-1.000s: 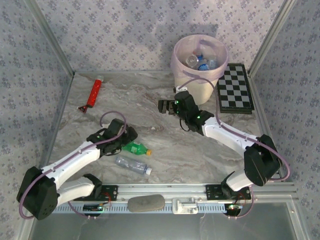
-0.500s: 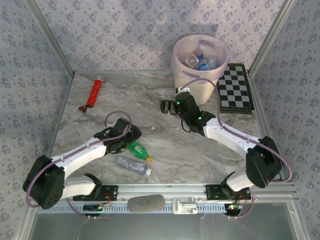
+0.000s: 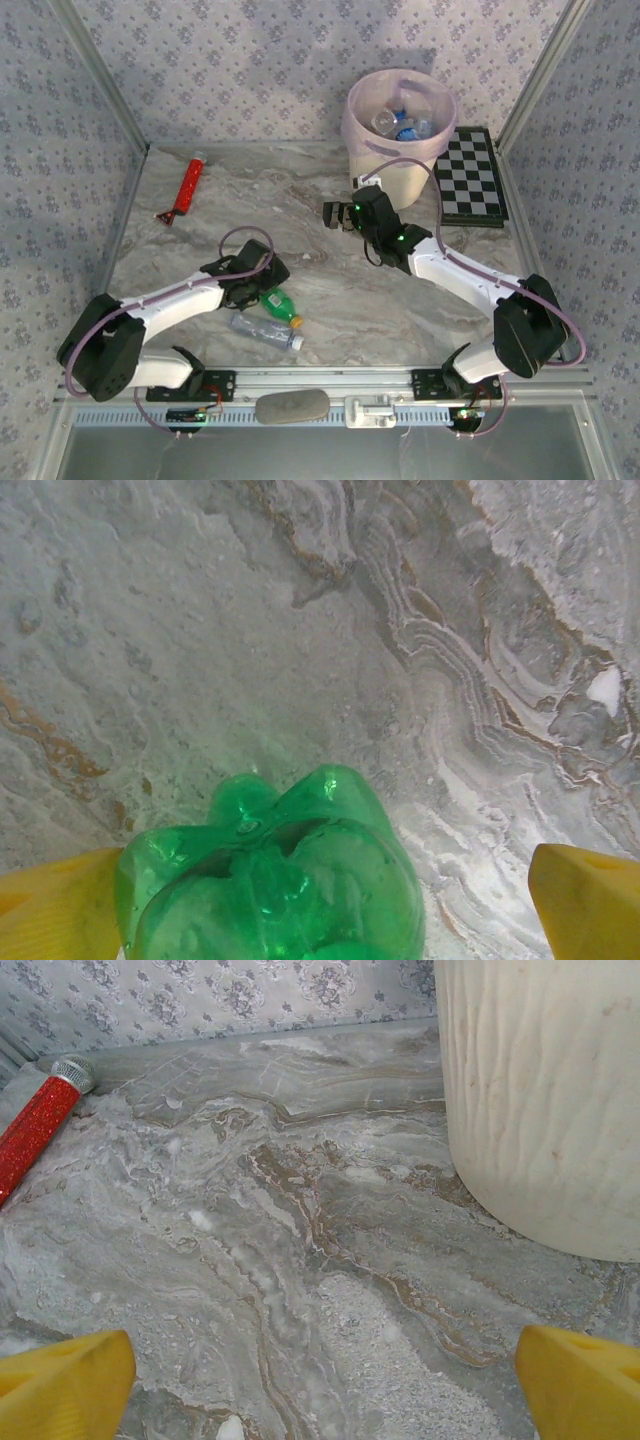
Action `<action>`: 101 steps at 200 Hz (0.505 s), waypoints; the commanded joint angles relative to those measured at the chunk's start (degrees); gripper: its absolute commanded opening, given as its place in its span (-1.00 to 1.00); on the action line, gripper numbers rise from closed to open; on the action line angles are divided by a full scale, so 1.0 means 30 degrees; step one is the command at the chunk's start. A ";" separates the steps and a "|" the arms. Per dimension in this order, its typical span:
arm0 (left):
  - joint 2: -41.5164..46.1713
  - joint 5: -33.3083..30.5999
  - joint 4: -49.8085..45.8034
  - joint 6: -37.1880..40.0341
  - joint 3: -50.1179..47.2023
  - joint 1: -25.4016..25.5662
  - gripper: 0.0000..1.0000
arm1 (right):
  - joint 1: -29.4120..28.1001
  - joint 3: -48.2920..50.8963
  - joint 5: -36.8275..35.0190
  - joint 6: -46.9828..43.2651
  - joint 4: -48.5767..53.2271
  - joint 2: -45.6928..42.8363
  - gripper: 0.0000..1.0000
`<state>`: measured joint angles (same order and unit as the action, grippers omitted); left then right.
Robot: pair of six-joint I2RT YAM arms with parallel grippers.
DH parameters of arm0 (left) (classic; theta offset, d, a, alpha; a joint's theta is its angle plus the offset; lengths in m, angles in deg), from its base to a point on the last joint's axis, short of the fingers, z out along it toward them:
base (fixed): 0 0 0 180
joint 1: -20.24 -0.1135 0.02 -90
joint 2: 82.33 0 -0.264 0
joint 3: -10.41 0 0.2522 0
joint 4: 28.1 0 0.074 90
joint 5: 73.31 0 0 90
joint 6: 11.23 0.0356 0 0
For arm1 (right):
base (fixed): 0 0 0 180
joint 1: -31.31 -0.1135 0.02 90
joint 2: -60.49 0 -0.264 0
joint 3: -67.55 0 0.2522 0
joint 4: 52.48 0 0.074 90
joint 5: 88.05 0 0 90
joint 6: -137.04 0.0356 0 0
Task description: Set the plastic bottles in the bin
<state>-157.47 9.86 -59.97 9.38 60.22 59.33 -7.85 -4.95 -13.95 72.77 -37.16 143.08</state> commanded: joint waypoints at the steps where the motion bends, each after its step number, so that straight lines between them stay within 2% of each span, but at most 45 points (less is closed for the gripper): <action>1: -0.0401 0.0143 -0.0054 -0.0466 0.0854 0.0302 1.00 | -0.0157 0.0234 -0.0643 0.0240 0.0255 -0.0568 0.98; 53: -0.1732 0.0279 0.0066 -0.0369 0.1488 0.0724 0.98 | -0.0155 0.0471 -0.0925 0.0174 0.0317 -0.0821 0.98; 101: -0.2392 0.0007 0.1035 -0.0453 0.1400 0.0739 0.64 | -0.0180 0.0646 -0.1169 0.0124 0.0405 -0.1035 0.98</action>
<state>-163.61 10.03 -58.44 8.60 63.24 61.19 -7.85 -3.81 -15.50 72.77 -36.96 141.46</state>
